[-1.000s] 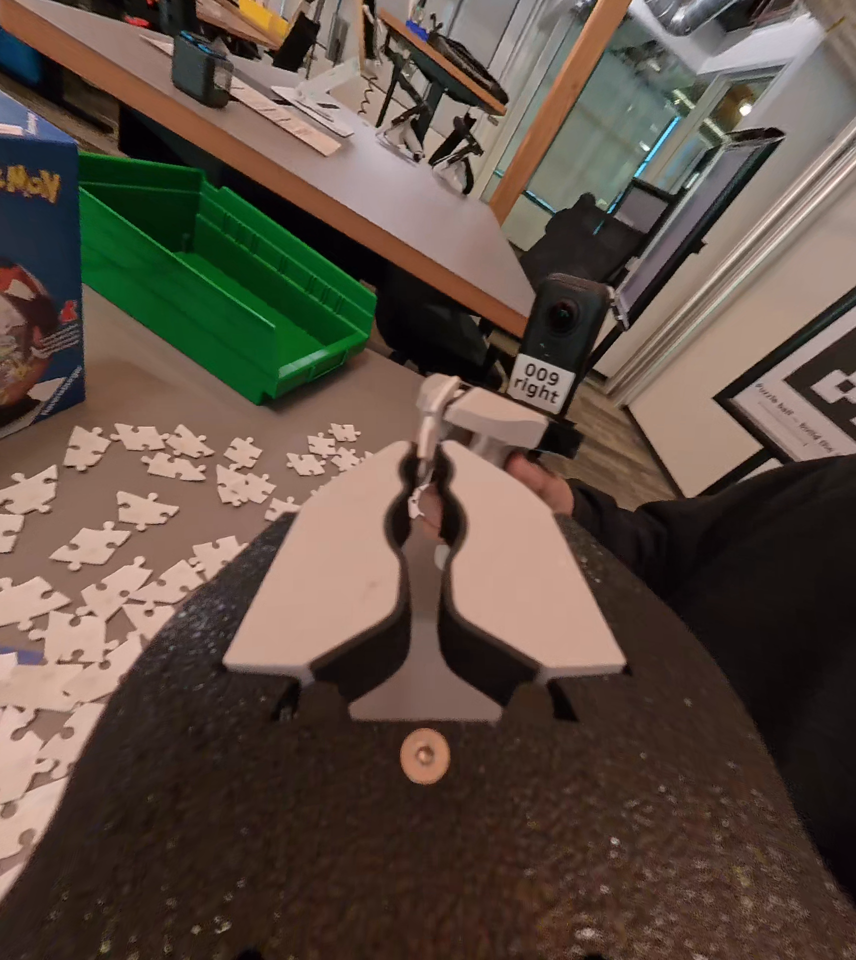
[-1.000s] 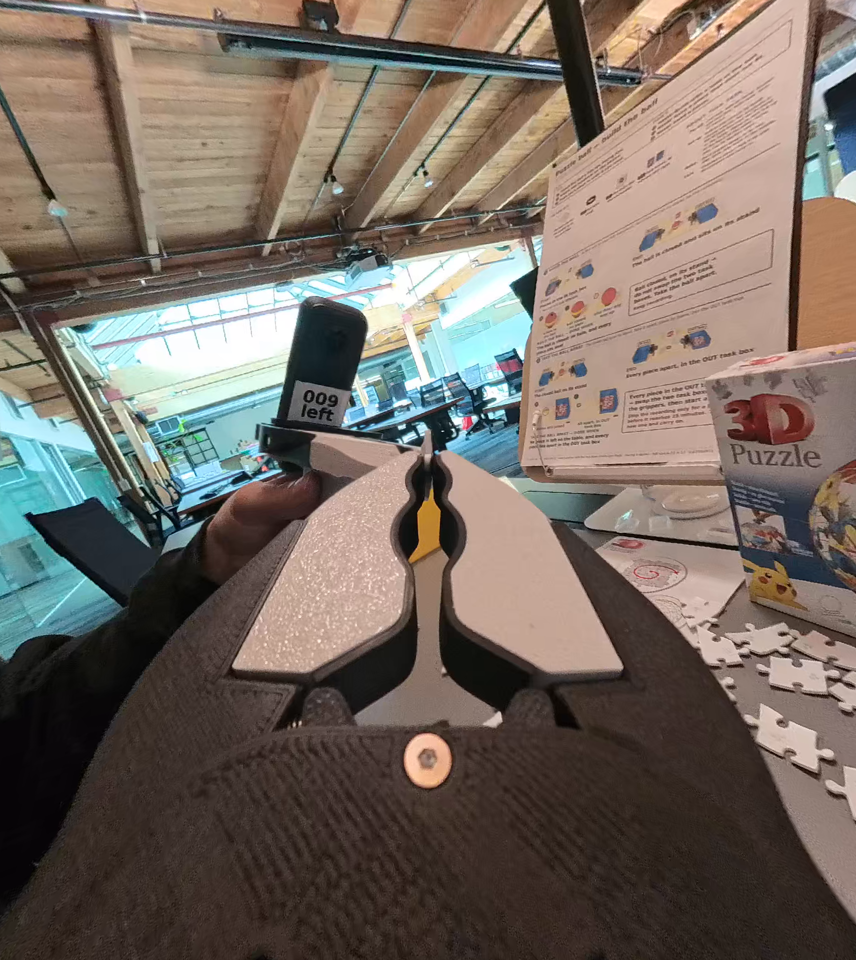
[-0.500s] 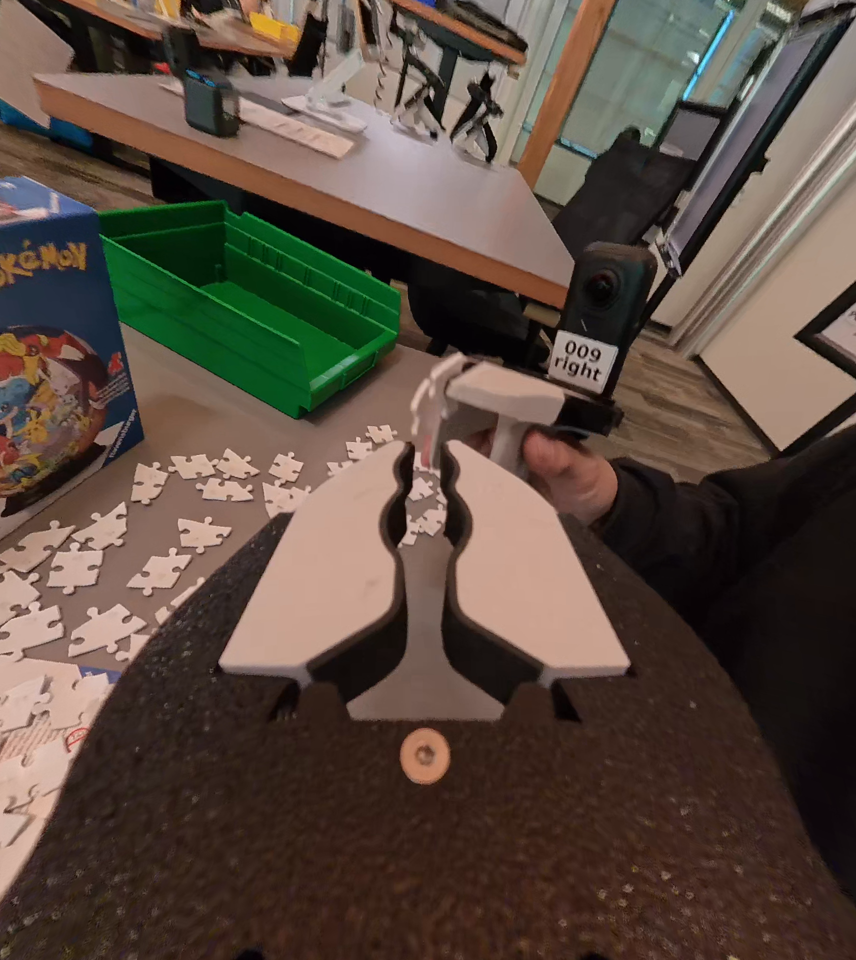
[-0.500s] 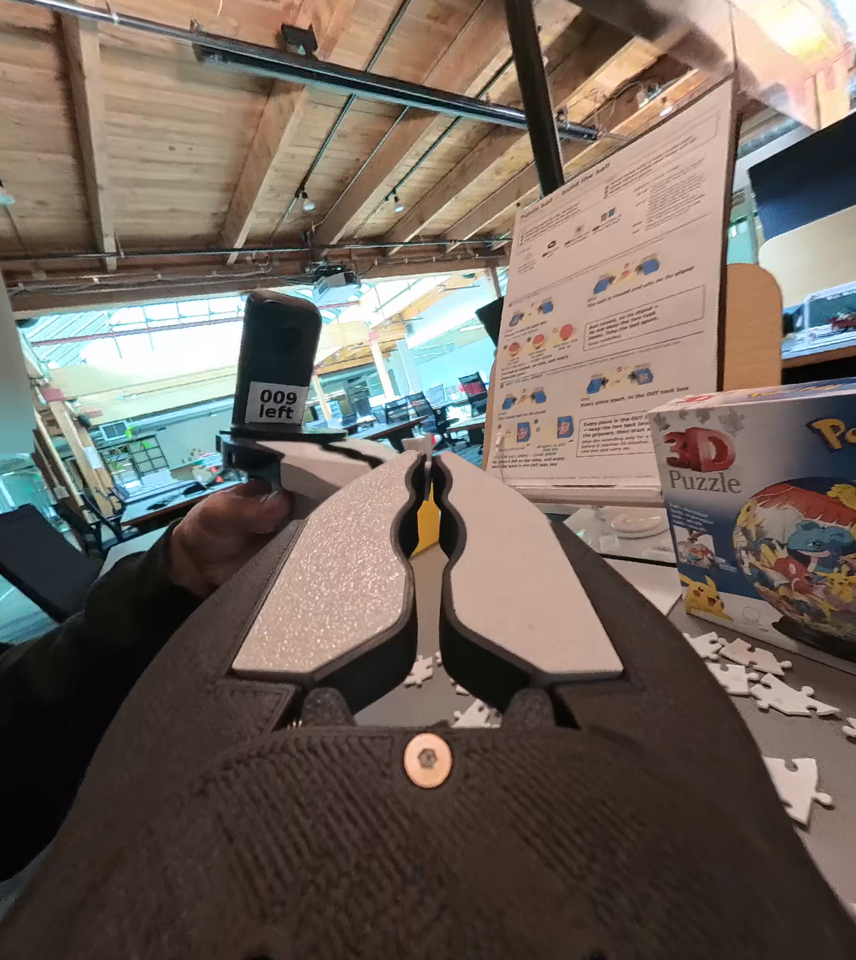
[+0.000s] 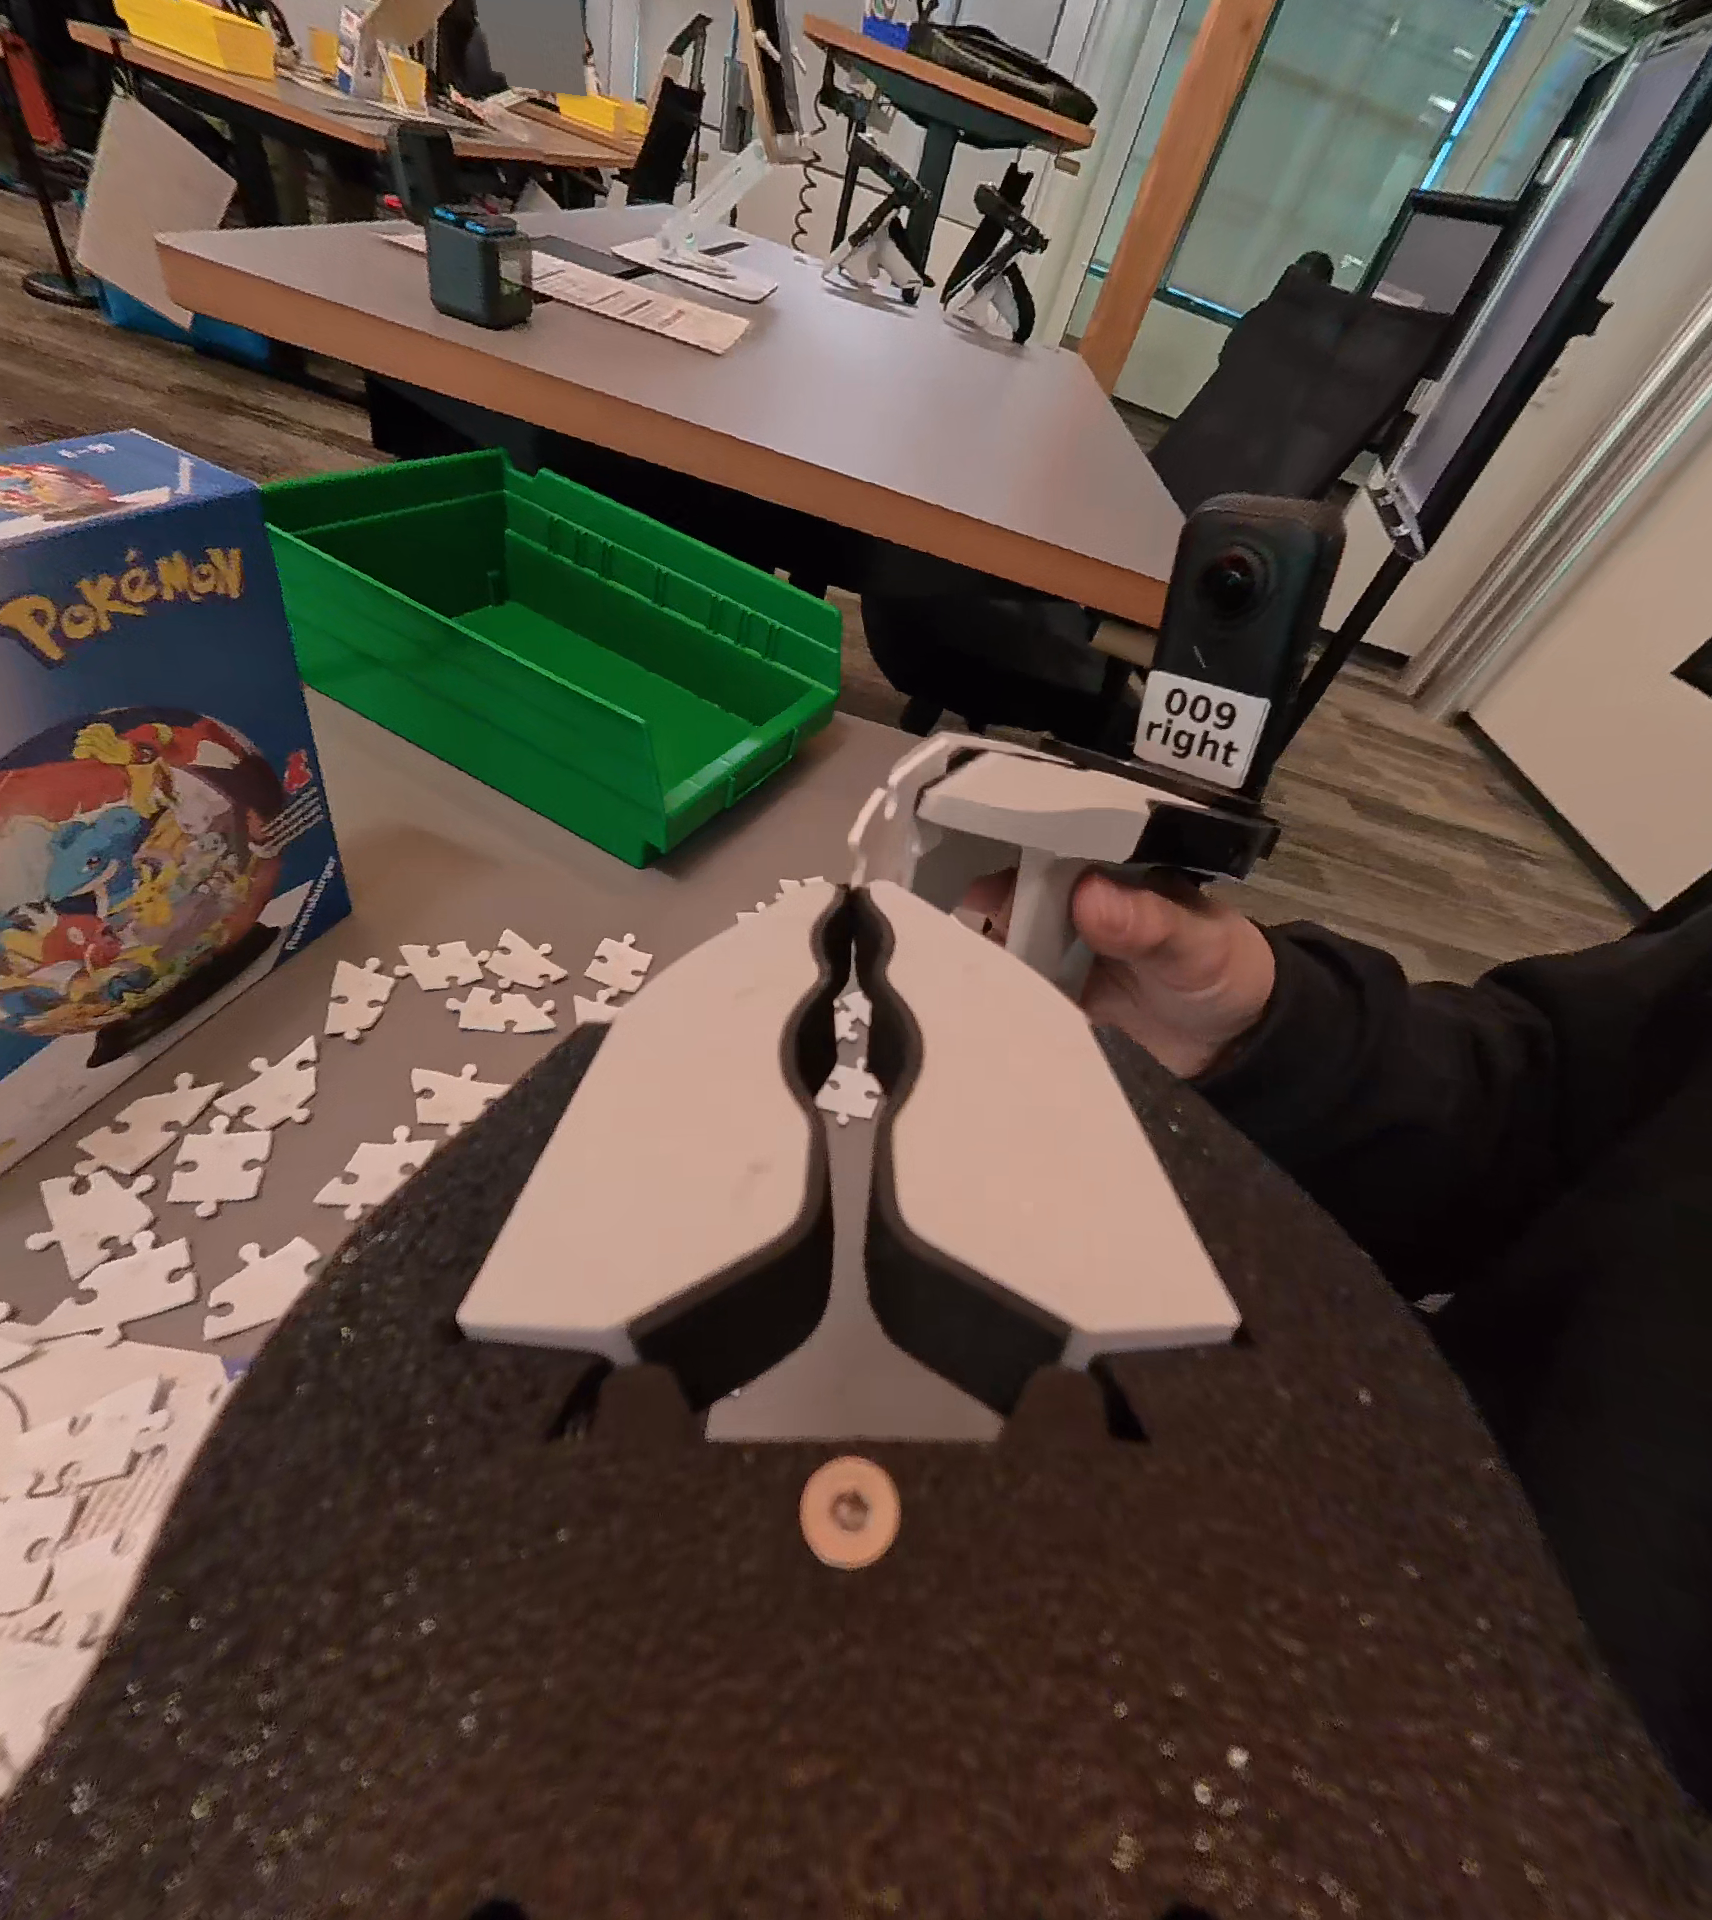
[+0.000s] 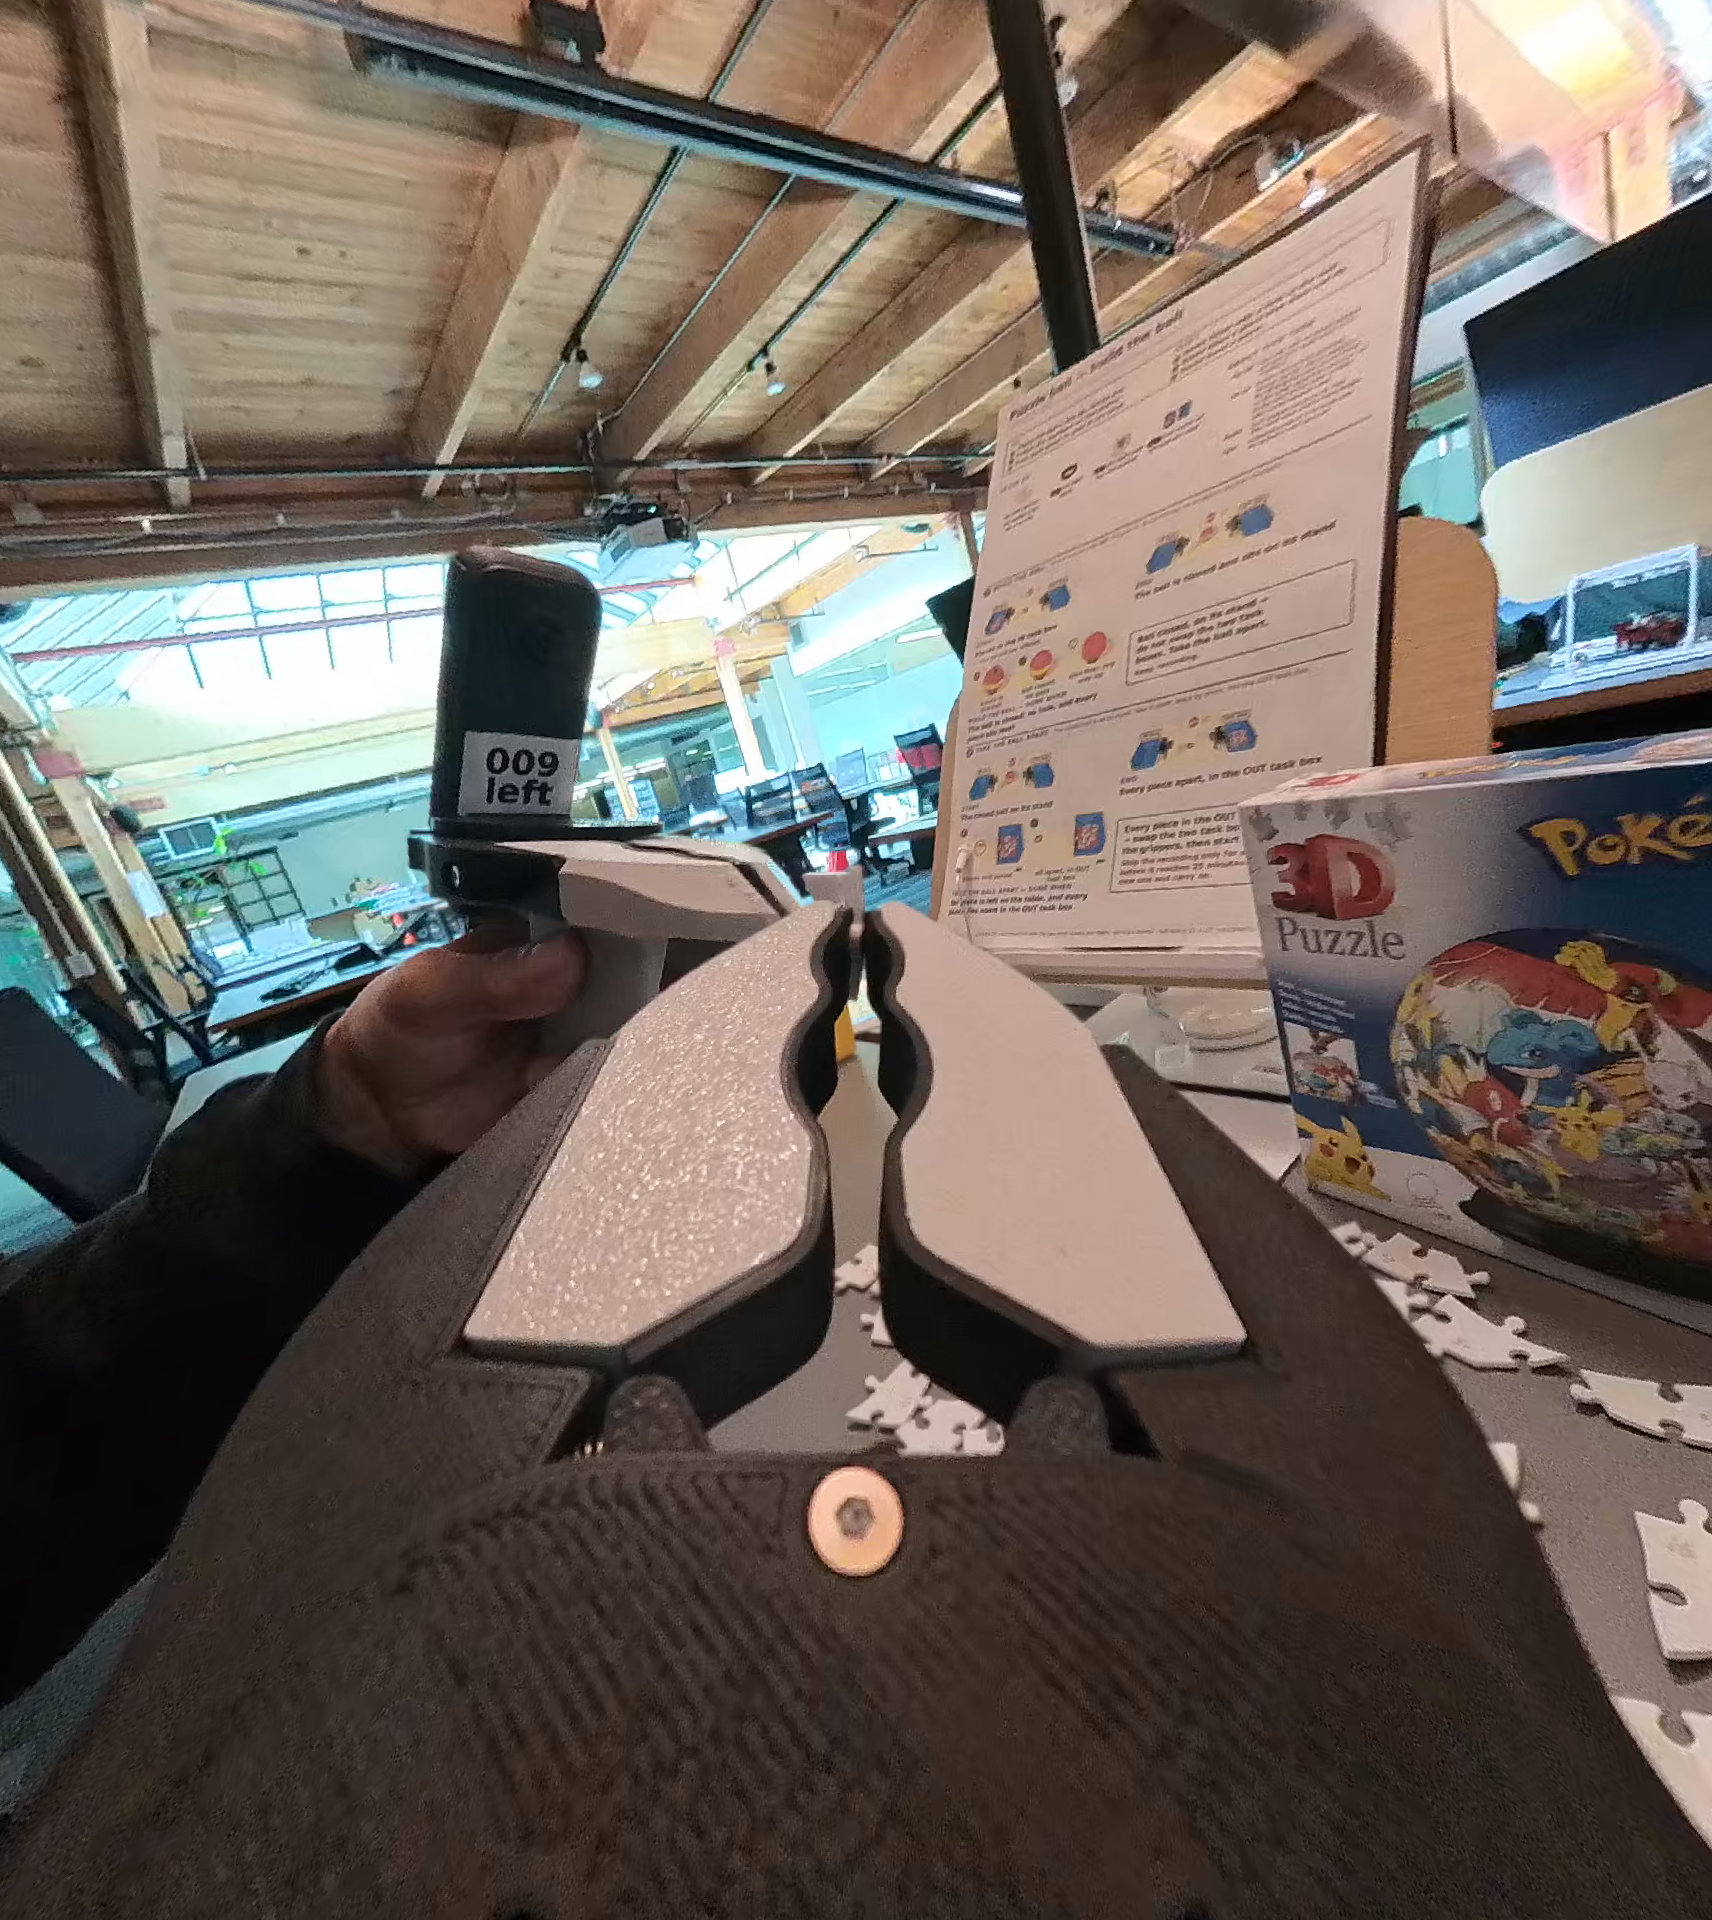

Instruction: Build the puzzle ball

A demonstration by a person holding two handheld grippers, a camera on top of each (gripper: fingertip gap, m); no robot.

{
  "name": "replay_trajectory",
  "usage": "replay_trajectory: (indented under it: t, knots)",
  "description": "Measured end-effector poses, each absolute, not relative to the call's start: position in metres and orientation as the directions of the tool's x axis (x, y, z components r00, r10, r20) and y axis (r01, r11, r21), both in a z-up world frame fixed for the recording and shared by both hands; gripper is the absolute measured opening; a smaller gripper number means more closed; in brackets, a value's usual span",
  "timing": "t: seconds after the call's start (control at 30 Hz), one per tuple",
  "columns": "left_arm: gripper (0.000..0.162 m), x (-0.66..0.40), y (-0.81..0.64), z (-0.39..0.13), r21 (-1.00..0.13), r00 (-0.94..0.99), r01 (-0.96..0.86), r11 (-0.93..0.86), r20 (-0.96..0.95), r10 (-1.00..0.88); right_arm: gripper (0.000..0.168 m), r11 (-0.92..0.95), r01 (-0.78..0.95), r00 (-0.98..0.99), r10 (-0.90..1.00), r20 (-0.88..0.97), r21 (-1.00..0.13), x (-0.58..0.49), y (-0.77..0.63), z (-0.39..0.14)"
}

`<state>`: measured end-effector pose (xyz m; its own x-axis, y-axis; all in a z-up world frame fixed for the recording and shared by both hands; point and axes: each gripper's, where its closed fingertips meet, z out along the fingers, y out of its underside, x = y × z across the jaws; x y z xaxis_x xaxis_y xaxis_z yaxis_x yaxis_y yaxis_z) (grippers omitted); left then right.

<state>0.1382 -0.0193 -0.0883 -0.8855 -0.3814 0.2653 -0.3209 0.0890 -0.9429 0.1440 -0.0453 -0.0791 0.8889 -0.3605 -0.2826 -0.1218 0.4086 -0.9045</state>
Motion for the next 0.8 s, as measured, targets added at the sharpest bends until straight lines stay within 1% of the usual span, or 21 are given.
replay_trajectory:
  t: [0.07, 0.1, 0.13, 0.23, 0.4, 0.53, 0.6, 0.63, 0.7, 0.8]
  knots:
    - [0.0, 0.137, -0.023, -0.089, -0.942, -0.89, -0.322, 0.095, 0.267, -0.37, 0.002, 0.421, -0.125, 0.89, -0.353, -0.289, -0.899, 0.143, -0.047, -0.077]
    - [0.013, 0.135, -0.027, -0.09, -0.94, -0.894, -0.326, 0.105, 0.27, -0.359, 0.002, 0.426, -0.126, 0.892, -0.347, -0.29, -0.896, 0.142, -0.047, -0.076]
    - [0.022, 0.132, -0.032, -0.091, -0.937, -0.899, -0.329, 0.121, 0.271, -0.346, 0.002, 0.423, -0.126, 0.896, -0.34, -0.286, -0.897, 0.141, -0.046, -0.076]
    - [0.0, 0.136, -0.036, -0.094, -0.945, -0.895, -0.296, 0.141, 0.223, -0.386, 0.002, 0.423, -0.116, 0.896, -0.345, -0.278, -0.899, 0.14, -0.047, -0.075]
    - [0.0, 0.138, -0.038, -0.093, -0.939, -0.894, -0.319, 0.125, 0.254, -0.369, 0.002, 0.41, -0.104, 0.892, -0.364, -0.268, -0.906, 0.142, -0.049, -0.075]
    - [0.005, 0.137, -0.039, -0.09, -0.945, -0.901, -0.307, 0.117, 0.249, -0.355, 0.002, 0.42, -0.102, 0.889, -0.368, -0.272, -0.902, 0.144, -0.05, -0.073]
    - [0.022, 0.141, -0.039, -0.089, -0.945, -0.892, -0.306, 0.113, 0.243, -0.382, 0.002, 0.413, -0.089, 0.89, -0.375, -0.259, -0.906, 0.145, -0.049, -0.072]
    - [0.023, 0.144, -0.037, -0.089, -0.946, -0.885, -0.303, 0.116, 0.234, -0.402, 0.002, 0.42, -0.086, 0.89, -0.374, -0.259, -0.903, 0.145, -0.049, -0.07]
    - [0.012, 0.145, -0.035, -0.087, -0.95, -0.885, -0.291, 0.11, 0.224, -0.408, 0.002, 0.41, -0.08, 0.897, -0.369, -0.246, -0.909, 0.144, -0.047, -0.068]
    - [0.01, 0.145, -0.035, -0.083, -0.947, -0.887, -0.307, 0.097, 0.248, -0.39, 0.002, 0.387, -0.068, 0.902, -0.37, -0.223, -0.92, 0.143, -0.041, -0.068]
